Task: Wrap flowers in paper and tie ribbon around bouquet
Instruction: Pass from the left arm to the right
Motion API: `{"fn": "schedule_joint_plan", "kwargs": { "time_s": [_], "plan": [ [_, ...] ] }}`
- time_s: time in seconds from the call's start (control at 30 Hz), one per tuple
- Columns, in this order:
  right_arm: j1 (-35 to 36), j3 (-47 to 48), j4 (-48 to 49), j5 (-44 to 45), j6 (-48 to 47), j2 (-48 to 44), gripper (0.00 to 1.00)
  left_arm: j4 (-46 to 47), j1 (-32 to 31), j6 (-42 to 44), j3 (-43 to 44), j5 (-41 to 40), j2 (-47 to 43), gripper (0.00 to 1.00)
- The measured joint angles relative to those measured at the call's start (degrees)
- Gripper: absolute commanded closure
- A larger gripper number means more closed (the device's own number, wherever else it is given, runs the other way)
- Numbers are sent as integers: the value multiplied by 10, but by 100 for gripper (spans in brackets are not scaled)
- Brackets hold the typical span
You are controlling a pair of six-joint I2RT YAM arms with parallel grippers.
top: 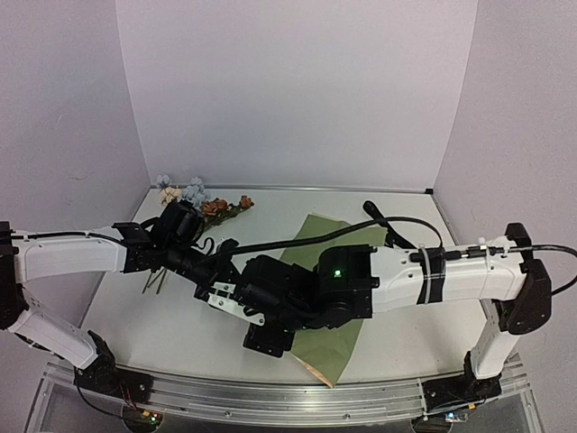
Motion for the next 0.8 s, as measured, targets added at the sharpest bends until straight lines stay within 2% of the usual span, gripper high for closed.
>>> {"fn": "schedule_joint_plan", "kwargs": {
  "time_s": [0.07,0.23,0.47,0.57,0.67,0.77,0.8],
  "plan": [
    [4,9,-1,14,-6,13,28,5,0,-3,0,2,0,100],
    [6,44,-13,56,-21,46,52,6,0,-11,0,2,0,100],
    [6,56,-18,98,-24,56,75,7,0,-12,-1,2,-1,100],
    [6,57,-20,103,-20,56,89,12,0,-13,-10,1,-3,100],
    [6,61,-23,105,-14,56,93,15,0,-13,-18,1,-5,100],
    [7,64,-23,106,-8,57,100,16,0,-13,-24,1,-8,92],
    [7,65,-23,106,-6,57,100,16,0,-14,-27,1,-10,85]
  ]
}}
